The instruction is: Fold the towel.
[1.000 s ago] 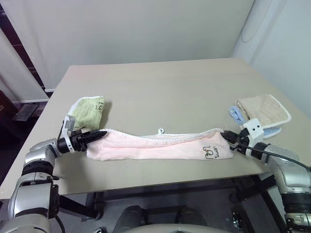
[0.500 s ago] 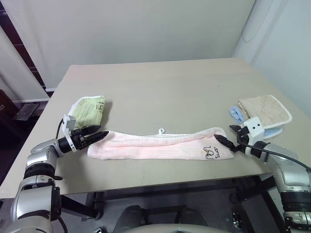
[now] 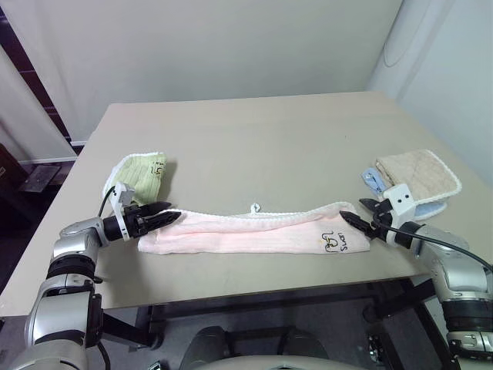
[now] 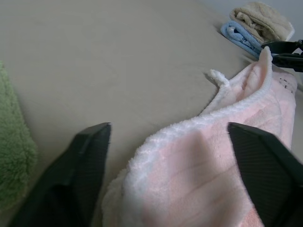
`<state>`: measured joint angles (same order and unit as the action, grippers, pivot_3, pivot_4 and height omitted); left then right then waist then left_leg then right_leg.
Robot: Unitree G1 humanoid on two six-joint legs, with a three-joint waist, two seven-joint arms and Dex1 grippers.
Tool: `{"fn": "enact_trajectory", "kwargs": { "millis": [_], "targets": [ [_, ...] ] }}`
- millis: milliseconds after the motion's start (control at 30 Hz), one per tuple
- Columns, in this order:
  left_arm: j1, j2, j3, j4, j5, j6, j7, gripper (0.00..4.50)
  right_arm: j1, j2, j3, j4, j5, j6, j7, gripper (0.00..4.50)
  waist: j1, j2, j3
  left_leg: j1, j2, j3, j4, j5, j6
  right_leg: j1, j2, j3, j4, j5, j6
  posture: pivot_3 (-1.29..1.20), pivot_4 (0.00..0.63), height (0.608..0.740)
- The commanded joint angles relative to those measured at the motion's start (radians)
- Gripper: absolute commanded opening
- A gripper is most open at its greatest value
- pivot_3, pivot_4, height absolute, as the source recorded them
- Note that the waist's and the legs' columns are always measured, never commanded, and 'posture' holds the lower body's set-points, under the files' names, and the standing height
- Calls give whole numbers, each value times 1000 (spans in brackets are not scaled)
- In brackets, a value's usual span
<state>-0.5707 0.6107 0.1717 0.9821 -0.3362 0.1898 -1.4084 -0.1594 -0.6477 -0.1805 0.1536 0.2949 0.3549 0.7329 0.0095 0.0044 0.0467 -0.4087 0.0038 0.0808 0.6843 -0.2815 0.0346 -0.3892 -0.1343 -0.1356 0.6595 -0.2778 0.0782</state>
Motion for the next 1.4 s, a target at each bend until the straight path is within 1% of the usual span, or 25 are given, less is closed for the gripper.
{"fn": "enact_trajectory", "kwargs": {
  "millis": [33,100,167,200,233,267,433,633,833,967,1033,1100,1133,1167,1233,1300,1367,1400],
  "targets": [
    [-18,36,6,-28,-6,30,-47,2535,-21,-5,-5,-16,-4,-11,0,2099,0,0,0,0,0,0,0,0,0,0,0,0,0,0,0,0,0,720],
    [-11,47,-1,-33,-1,39,-72,1709,-26,-8,-3,-7,-10,-14,0,1354,0,0,0,0,0,0,0,0,0,0,0,0,0,0,0,0,0,720],
    [-12,51,4,-31,-2,50,-74,1018,-34,-11,-3,6,-20,-19,-5,1347,0,0,0,0,0,0,0,0,0,-1,0,0,0,0,0,0,0,720],
    [-12,54,5,-31,-2,51,-76,554,-38,-12,-4,10,-22,-21,-4,1347,0,0,0,0,0,0,0,0,0,-1,0,0,0,0,0,0,0,720],
    [-12,56,6,-32,-3,54,-80,222,-42,-13,-5,13,-23,-21,-3,1347,0,0,0,0,0,0,0,0,0,-1,0,0,0,0,0,0,0,720],
    [-12,57,8,-34,-5,60,-83,70,-45,-12,-7,15,-24,-22,-2,1347,1,0,0,0,0,0,0,0,0,-1,0,0,0,0,0,0,0,720],
    [-10,61,15,-46,-13,87,-99,70,-65,-5,-6,35,-34,-37,-14,1347,-1,0,0,0,0,0,0,0,0,-1,0,0,0,0,0,0,0,720],
    [-37,44,61,-16,-25,57,-19,70,-81,5,-4,49,-44,-50,-32,1347,0,0,0,0,1,0,0,0,0,-1,0,0,0,0,0,0,0,720],
    [-46,37,74,4,-13,25,27,70,-95,5,0,60,-52,-63,-43,1347,0,0,0,0,1,0,0,0,0,0,0,0,0,0,0,0,0,720],
    [-35,33,54,-2,-5,7,-3,70,-101,9,13,52,-49,-59,-29,1347,-1,0,0,0,1,0,0,0,0,0,0,0,0,0,0,0,0,720],
    [-47,31,65,10,-15,28,9,70,-101,11,14,46,-45,-54,-22,1347,-2,0,0,0,1,0,0,0,0,-1,0,0,0,0,0,0,0,720],
    [-49,30,63,15,-6,8,26,70,-101,15,12,41,-30,-48,-4,1347,-2,0,0,0,1,0,0,0,0,0,0,0,0,0,0,0,0,720],
    [-47,30,60,14,-4,1,23,491,-100,16,12,31,-19,-34,9,1347,-3,0,0,0,1,0,0,0,0,0,0,0,0,0,0,0,0,720],
    [-45,31,59,14,-4,2,21,755,-99,17,10,24,-9,-23,17,1347,-3,0,0,0,1,0,0,0,0,0,0,0,0,0,0,0,0,720],
    [-41,36,63,11,-8,9,22,1420,-104,20,5,16,4,-4,20,1731,-2,0,0,0,1,0,0,0,0,-1,0,0,0,0,0,0,0,720],
    [-34,39,76,12,-4,-38,59,2118,-104,19,-1,10,12,9,20,2268,-2,0,0,0,1,0,0,0,0,0,0,0,0,0,0,0,0,720],
    [-45,41,110,29,-22,-53,116,2813,-97,20,-28,-14,38,30,11,3023,-2,0,0,0,1,0,0,0,0,-1,0,0,0,0,0,0,0,720],
    [-48,42,129,32,-39,-54,124,2832,-95,22,-47,-26,60,48,5,3375,-2,0,0,0,1,0,0,0,0,-1,0,0,0,0,0,0,0,720]
  ]
}}
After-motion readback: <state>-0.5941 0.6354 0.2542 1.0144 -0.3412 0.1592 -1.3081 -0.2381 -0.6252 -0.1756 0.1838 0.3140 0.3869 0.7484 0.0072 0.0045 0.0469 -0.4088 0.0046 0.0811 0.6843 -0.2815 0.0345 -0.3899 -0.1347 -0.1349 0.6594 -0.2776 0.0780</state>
